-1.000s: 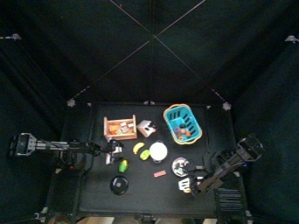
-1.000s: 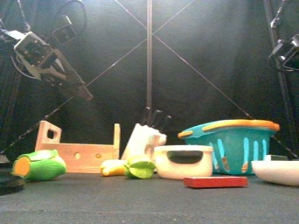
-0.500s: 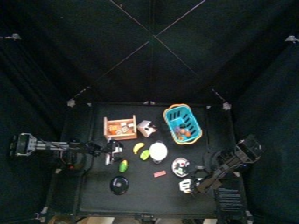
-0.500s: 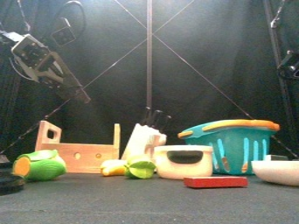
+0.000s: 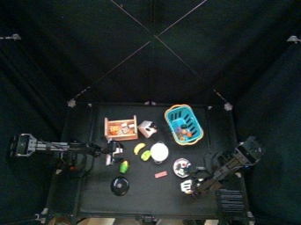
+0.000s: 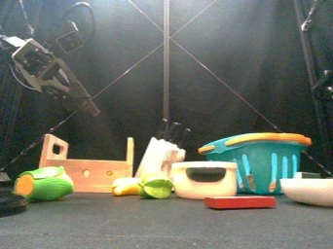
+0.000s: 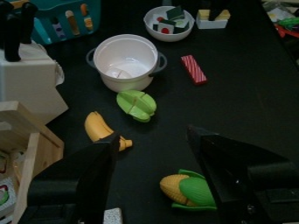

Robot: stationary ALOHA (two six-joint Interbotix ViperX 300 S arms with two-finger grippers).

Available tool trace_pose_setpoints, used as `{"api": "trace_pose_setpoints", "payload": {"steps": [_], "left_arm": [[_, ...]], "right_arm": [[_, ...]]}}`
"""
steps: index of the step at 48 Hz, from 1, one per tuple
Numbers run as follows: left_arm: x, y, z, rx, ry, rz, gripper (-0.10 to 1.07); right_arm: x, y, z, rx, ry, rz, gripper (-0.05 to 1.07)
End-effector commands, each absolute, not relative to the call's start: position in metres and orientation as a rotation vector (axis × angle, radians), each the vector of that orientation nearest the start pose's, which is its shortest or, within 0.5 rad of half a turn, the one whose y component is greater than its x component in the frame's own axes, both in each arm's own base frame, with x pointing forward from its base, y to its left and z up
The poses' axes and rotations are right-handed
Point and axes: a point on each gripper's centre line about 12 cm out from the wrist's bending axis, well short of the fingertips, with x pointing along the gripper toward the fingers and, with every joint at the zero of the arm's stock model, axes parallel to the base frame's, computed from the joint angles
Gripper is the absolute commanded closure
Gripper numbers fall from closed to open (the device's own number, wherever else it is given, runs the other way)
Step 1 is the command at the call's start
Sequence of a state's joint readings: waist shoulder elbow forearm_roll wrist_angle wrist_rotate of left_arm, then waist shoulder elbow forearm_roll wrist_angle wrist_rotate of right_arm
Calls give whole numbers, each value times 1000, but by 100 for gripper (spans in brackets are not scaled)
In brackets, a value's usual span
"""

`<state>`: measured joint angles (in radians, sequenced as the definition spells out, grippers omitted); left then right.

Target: Grab egg sushi

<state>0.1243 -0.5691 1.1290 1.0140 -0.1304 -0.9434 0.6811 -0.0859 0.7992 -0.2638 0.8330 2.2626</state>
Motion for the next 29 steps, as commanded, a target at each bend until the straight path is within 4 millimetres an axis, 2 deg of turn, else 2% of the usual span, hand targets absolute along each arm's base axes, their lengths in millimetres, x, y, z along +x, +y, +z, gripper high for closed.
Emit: {"api": "trace_pose_setpoints", "payload": {"steps": [1,11,29], "left_arm": [[248,18,201,7,473,-4,3],[248,18,201,8,474,-3,3],[248,18,201,7,473,-3,3]], "right_arm": [[222,150,122,1071,1075,-1036,34],[222,150,123,1072,1075,-1033,42],[229,148,152,1108,1019,-934,43]]}}
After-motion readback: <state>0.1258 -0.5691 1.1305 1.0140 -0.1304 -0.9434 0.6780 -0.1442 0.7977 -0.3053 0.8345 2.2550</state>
